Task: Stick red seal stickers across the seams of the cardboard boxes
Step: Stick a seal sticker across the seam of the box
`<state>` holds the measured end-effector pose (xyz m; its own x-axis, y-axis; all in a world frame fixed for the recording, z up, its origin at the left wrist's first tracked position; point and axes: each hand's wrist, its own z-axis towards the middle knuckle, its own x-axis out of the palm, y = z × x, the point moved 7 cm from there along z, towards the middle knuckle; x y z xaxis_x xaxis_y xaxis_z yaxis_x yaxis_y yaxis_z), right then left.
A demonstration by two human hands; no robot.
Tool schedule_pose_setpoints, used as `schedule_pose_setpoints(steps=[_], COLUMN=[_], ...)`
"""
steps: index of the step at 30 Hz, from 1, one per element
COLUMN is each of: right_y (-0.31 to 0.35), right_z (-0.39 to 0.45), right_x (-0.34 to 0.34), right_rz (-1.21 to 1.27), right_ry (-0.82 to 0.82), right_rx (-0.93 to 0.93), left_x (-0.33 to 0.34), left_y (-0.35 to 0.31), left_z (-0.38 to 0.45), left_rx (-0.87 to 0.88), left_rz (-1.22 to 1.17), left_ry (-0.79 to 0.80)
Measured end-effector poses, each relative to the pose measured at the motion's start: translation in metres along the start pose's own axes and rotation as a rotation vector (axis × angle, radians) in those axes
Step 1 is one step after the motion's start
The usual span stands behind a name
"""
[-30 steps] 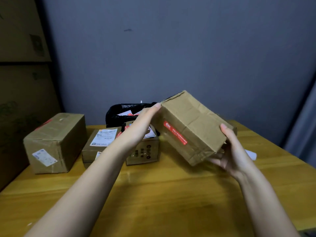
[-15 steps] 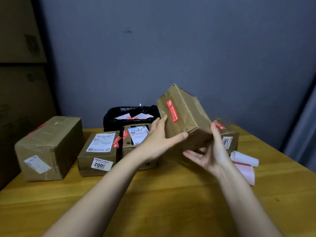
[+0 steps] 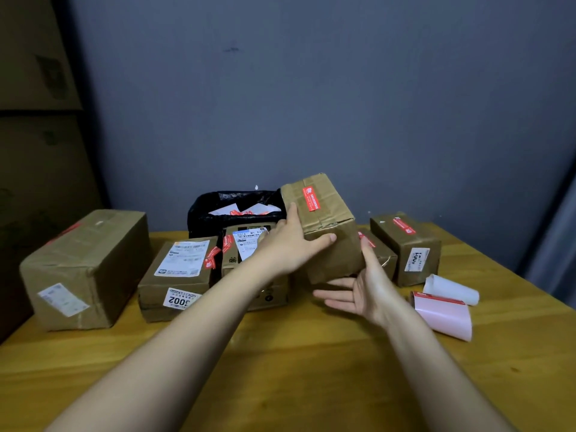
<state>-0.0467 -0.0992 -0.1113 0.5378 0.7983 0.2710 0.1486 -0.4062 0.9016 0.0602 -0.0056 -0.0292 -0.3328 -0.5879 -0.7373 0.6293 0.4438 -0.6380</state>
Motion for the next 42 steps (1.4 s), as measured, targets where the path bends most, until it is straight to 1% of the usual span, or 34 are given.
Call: schedule_pose_setpoints(steps=[5,9,13,17,25,34,38,40,42], right_y=[-0.012,-0.025,-0.038,-0.045,-0.043,-0.048,-0.05,-0.044,-0.033], right_z=[0.009,0.016,0.019,0.025,0.019,0.007,0.007,0.004,0.001], right_x=[-0.008,-0.015,-0.024,-0.031,-0.027,-0.025,-0.032,-0.035,-0.035], right_rz=[-0.048,-0.08,-0.058,0.048,0.134,0.28,0.322,0.323,0.306], right_ry=[0.033,0.04,0.009,-0.015,0.025,0.018,-0.076,-0.15,-0.215], right_rx=[0.048,0.1,0.145,0.158,0.205,0.154,0.114,0.045,-0.057], left_x=[0.004,0.014,0.025,0.036,0.045,0.054,0.051,0.044,0.037], left_y=[0.001,-0.001,-0.002,0.001,0.003,0.007,0.005,0.001,-0.002], left_z=[0.009,0.012,0.012,0.014,0.022,0.023,0.019,0.017,0.015], left_rx=[-0.079,-0.14,-0.161,-0.17,-0.172,-0.178,-0.146,-0.111,-0.083], left_rz=[0.274,0.431,0.505,0.542,0.566,0.581,0.6,0.606,0.574], left_ry=[-0.011,0.062,0.142,0.193,0.177,0.166,0.148,0.118,0.131])
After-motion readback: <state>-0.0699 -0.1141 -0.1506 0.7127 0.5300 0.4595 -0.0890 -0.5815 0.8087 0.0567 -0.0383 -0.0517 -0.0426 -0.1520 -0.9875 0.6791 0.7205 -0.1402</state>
